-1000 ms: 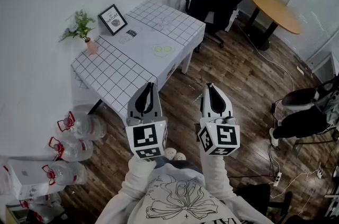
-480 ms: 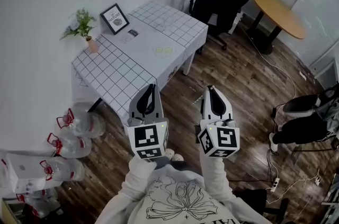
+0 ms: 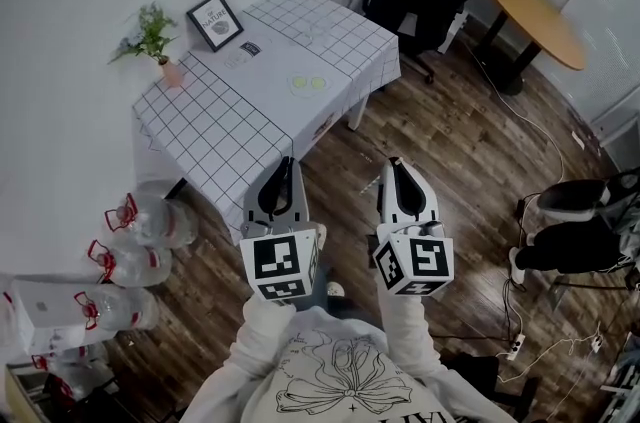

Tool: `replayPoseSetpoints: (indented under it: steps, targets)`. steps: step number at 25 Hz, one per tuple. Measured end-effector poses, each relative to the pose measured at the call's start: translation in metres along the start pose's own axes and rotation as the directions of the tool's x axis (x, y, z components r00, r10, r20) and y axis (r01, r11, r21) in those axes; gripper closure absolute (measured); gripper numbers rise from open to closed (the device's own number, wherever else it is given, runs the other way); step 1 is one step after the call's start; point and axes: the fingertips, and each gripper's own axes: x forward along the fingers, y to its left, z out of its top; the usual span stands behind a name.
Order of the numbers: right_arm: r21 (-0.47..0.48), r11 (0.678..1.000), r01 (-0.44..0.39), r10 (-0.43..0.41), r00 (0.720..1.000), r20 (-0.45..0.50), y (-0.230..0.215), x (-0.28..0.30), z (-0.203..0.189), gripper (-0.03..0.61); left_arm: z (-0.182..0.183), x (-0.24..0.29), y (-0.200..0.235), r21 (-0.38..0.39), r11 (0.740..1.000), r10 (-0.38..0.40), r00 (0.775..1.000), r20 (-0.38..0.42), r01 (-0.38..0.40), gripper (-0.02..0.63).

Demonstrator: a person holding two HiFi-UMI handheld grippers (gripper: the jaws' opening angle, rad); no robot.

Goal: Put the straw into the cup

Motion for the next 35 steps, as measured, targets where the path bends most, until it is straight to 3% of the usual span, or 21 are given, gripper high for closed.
replayPoseSetpoints:
  steps: [8,22,35]
  targets:
    - [0.006,1.000,-0.001,0.001,1.000,0.012,-0.031,0.053,-0.011,0.566,-0.012,0.064,-0.003,0.001,1.000,-0.013,1.000,0.000,0.013,0.598]
    - [-0.011,1.000,0.015,-0.015,0.999,0.043,-0.053,0.231,0.022,0.565,0.030,0.239,0.051,-0.001,0.998,-0.066,0.998,0.024,0.066,0.598]
    - [0.006,1.000,0.001,-0.001,1.000,-0.023,-0.070,0.335,0.004,0.565,0.013,0.334,0.087,-0.037,0.998,-0.055,0.997,-0.051,0.053,0.598]
